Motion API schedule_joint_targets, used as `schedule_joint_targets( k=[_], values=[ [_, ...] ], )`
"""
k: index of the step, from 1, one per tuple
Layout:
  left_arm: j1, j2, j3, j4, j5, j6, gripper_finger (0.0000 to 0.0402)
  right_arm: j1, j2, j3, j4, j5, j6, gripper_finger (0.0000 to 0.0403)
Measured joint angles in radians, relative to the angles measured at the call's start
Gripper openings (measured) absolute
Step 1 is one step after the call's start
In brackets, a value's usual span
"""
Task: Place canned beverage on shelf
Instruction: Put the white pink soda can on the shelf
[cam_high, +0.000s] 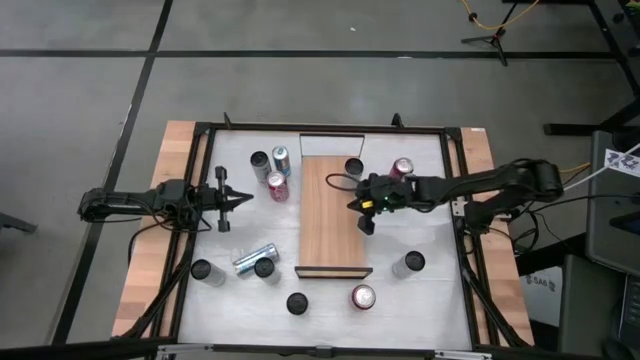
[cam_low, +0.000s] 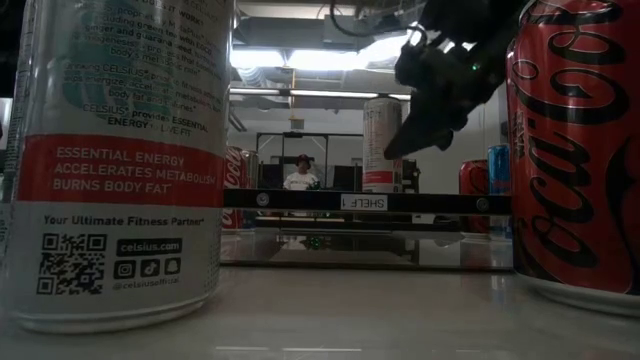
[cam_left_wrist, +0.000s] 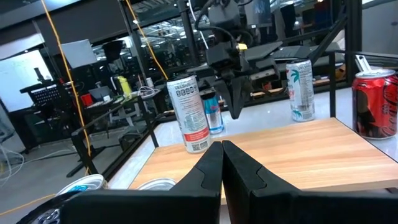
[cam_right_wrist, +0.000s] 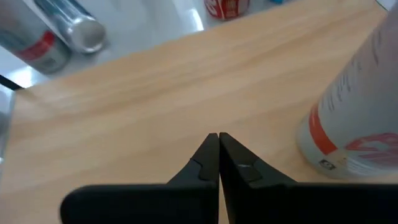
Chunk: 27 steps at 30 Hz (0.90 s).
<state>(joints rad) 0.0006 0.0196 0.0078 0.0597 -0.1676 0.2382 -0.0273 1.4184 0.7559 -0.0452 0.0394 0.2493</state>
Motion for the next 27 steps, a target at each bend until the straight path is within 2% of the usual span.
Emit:
schedule_joint_targets(
  k=[9, 16, 21, 27],
  values=[
    [0.000, 0.000, 0.000, 0.000, -0.007, 0.000, 0.0000, -0.008, 0.018, 0.000, 0.001, 0.104, -0.044, 0.0001],
    [0.000, 0.000, 0.000, 0.000, -0.007, 0.000, 0.0000, -0.081, 0.018, 0.000, 0.008, 0.098, -0.046, 0.0001],
    [0.000, 0.000, 0.000, 0.000, -0.007, 0.000, 0.0000, -0.137, 0.018, 0.000, 0.064, 0.020, -0.047, 0.0001],
    [0.000, 0.000, 0.000, 0.000, -0.007, 0.001, 0.0000, -0.193, 0.018, 0.000, 0.082, 0.017, -0.057, 0.0001]
  ],
)
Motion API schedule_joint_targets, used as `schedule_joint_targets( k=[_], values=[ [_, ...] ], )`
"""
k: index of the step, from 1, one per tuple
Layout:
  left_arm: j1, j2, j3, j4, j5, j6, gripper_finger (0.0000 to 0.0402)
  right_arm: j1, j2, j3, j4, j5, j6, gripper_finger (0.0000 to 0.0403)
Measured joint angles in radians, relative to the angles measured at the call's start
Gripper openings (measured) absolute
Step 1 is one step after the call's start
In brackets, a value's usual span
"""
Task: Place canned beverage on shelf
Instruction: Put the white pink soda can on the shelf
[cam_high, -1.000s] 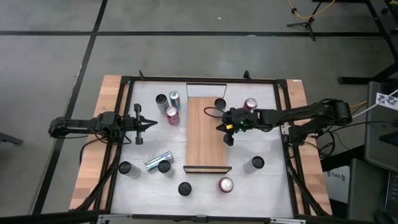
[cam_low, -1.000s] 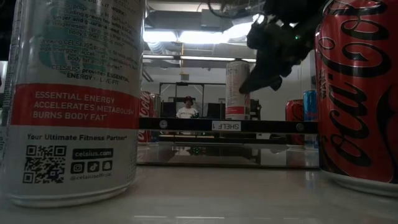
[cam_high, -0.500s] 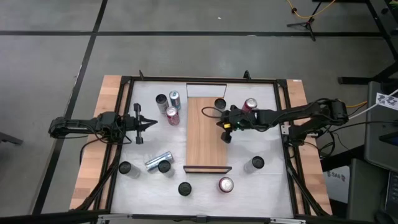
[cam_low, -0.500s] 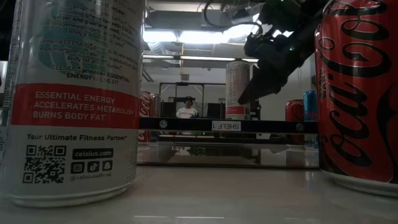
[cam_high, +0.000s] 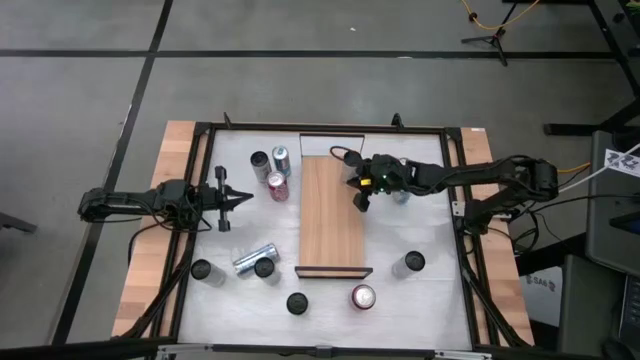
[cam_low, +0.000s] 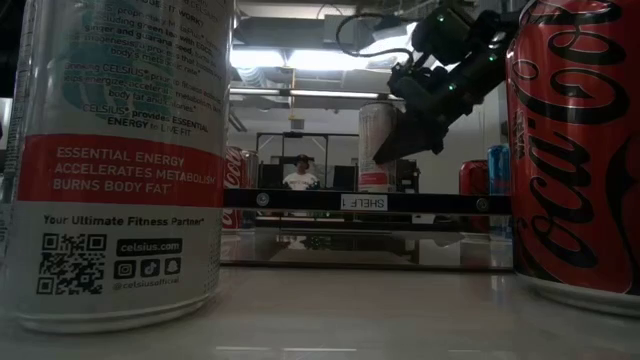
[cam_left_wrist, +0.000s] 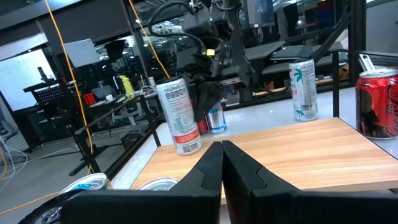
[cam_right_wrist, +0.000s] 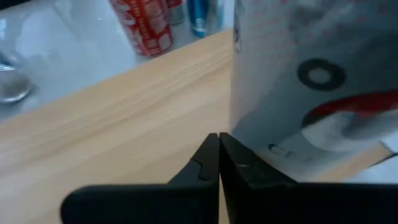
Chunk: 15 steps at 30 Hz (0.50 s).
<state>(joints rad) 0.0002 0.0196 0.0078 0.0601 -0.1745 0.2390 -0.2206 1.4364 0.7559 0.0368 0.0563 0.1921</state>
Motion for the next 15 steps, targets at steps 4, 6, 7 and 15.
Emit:
schedule_joint_targets(
  k=[4, 6, 7, 15],
  values=[
    [0.000, 0.000, 0.000, 0.000, 0.000, 0.000, 0.0000, -0.036, 0.000, 0.000, 0.011, -0.001, -0.016, 0.0001],
    [0.000, 0.000, 0.000, 0.000, 0.000, 0.000, 0.0000, -0.053, 0.000, 0.000, 0.022, 0.000, -0.017, 0.0001],
    [0.000, 0.000, 0.000, 0.000, 0.000, 0.000, 0.0000, -0.062, 0.000, 0.000, 0.025, 0.000, -0.018, 0.0001],
    [0.000, 0.000, 0.000, 0.000, 0.000, 0.000, 0.0000, -0.103, 0.000, 0.000, 0.025, 0.000, -0.018, 0.0001]
  ],
)
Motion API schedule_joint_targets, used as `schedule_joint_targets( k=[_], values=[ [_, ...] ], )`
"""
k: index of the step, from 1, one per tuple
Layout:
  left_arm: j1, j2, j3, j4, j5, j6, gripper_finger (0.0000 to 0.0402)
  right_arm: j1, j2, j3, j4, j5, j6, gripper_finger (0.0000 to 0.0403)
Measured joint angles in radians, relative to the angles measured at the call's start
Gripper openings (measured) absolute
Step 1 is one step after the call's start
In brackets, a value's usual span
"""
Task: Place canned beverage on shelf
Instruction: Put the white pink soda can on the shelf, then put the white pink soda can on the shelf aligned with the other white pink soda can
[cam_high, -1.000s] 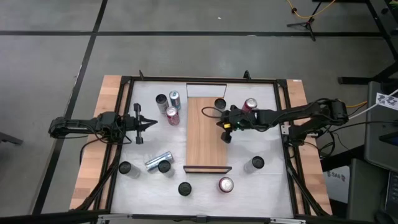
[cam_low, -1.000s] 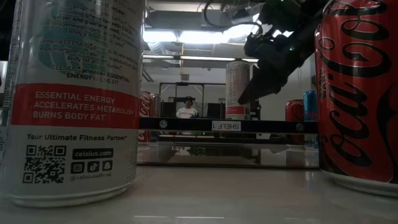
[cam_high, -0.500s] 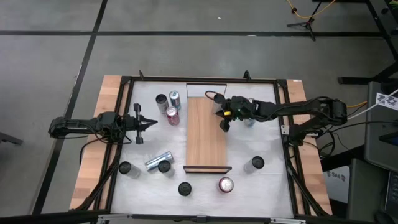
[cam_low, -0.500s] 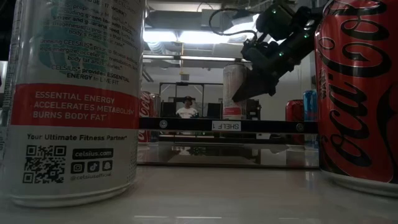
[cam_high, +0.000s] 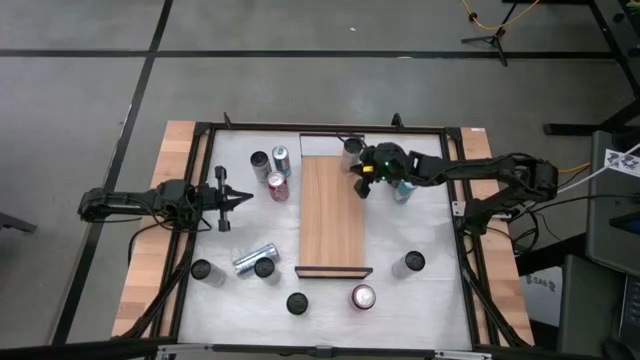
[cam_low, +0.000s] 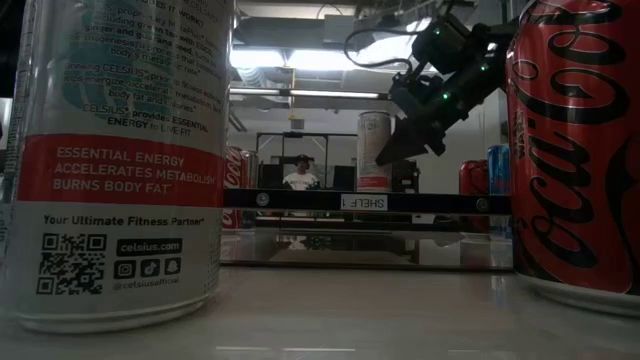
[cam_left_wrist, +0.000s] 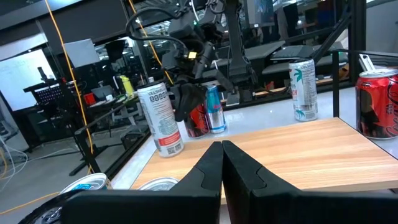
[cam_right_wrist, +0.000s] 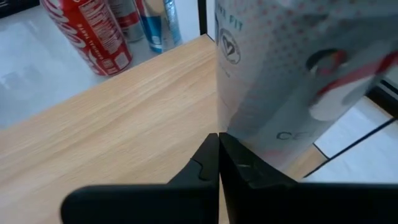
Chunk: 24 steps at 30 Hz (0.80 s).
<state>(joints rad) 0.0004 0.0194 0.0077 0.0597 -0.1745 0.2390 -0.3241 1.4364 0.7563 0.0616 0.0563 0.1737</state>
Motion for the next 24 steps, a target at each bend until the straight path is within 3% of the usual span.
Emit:
schedule_joint_targets(
  k=[10, 16, 24],
  values=[
    [0.000, 0.000, 0.000, 0.000, 0.000, 0.000, 0.0000, 0.002, 0.000, 0.000, -0.001, 0.004, -0.029, 0.0001],
    [0.000, 0.000, 0.000, 0.000, 0.000, 0.001, 0.0000, 0.002, 0.000, 0.000, -0.002, -0.077, -0.025, 0.0001],
    [0.000, 0.000, 0.000, 0.000, 0.000, 0.001, 0.0000, 0.003, 0.000, 0.000, -0.005, -0.072, -0.024, 0.0001]
  ],
)
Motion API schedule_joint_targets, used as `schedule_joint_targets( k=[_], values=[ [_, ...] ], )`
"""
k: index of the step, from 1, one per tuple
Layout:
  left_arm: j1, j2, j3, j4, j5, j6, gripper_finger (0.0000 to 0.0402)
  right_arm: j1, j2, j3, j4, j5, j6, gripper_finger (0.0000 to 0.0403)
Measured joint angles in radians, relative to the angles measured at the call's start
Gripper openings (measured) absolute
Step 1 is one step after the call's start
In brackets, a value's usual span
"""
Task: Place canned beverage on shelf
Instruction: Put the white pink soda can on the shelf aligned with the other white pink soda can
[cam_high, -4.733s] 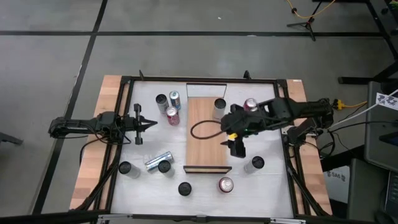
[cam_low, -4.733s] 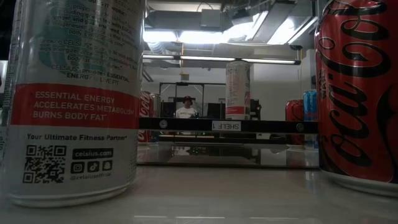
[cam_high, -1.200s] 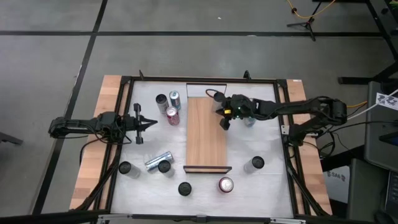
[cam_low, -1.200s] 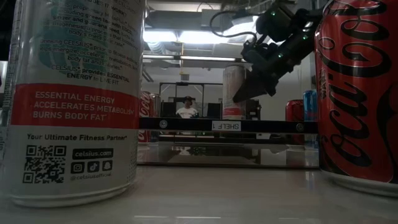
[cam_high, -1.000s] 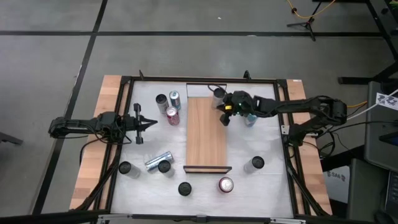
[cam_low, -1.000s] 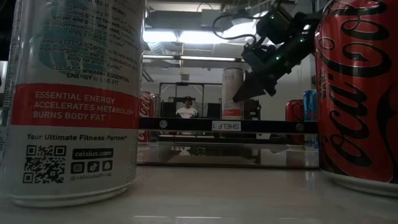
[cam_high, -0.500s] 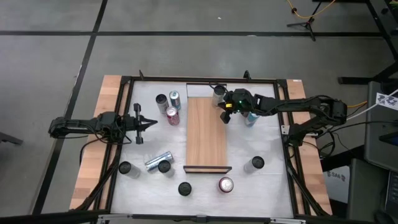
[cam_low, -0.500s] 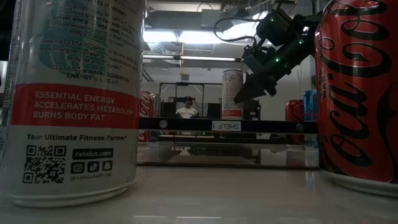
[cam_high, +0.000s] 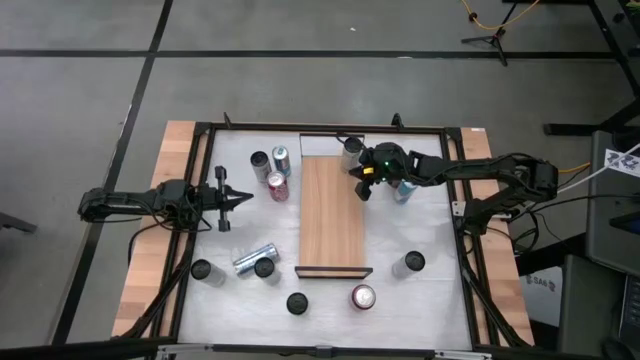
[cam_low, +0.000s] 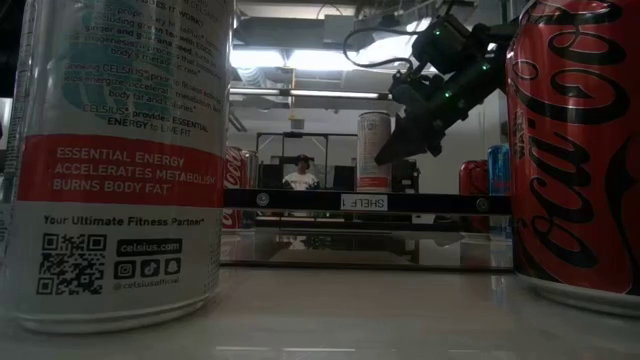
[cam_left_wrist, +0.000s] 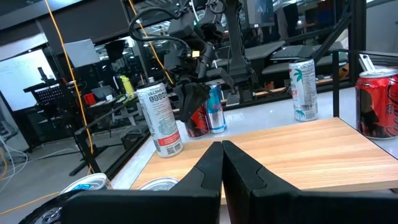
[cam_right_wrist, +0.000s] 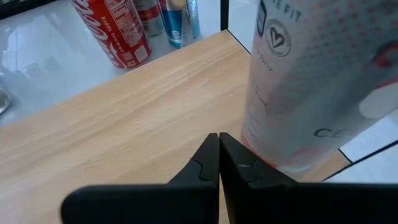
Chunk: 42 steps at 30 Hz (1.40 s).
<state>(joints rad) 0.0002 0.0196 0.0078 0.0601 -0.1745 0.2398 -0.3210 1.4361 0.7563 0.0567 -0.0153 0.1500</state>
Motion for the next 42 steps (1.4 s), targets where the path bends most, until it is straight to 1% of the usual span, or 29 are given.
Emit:
schedule_joint_targets(
  k=[5, 11, 16, 20, 24, 28, 32, 35, 38, 42],
  values=[
    [0.000, 0.000, 0.000, 0.000, 0.000, 0.000, 0.0000, 0.000, 0.000, 0.000, -0.025, 0.008, 0.001, 0.0001],
    [0.000, 0.000, 0.000, 0.000, 0.000, 0.000, 0.0000, 0.000, -0.001, 0.001, -0.113, 0.009, 0.001, 0.0001],
    [0.000, 0.000, 0.000, 0.000, 0.000, 0.000, 0.0000, 0.000, -0.001, 0.001, -0.136, 0.056, 0.002, 0.0001],
    [0.000, 0.000, 0.000, 0.008, 0.000, 0.000, 0.0000, 0.000, -0.001, 0.009, -0.153, 0.055, 0.002, 0.0001],
    [0.000, 0.000, 0.000, 0.081, 0.001, 0.000, 0.0000, 0.000, -0.001, 0.073, -0.291, 0.037, 0.000, 0.0001],
    [0.000, 0.000, 0.000, 0.237, -0.002, 0.000, 0.0000, 0.000, -0.001, 0.166, -0.484, 0.008, -0.007, 0.0001],
    [0.000, 0.000, 0.000, 0.372, -0.039, 0.009, 0.0000, 0.000, -0.001, 0.264, -0.665, -0.035, -0.032, 0.0001],
    [0.000, 0.000, 0.000, 0.442, -0.073, 0.056, 0.0000, 0.000, -0.001, 0.336, -0.768, -0.057, -0.035, 0.0001],
    [0.000, 0.000, 0.007, 0.467, -0.112, 0.117, 0.0000, 0.000, -0.001, 0.393, -0.814, -0.057, -0.035, 0.0001],
    [0.000, 0.000, 0.044, 0.469, -0.181, 0.168, 0.0000, 0.000, -0.001, 0.446, -0.813, -0.057, -0.036, 0.0001]
  ],
)
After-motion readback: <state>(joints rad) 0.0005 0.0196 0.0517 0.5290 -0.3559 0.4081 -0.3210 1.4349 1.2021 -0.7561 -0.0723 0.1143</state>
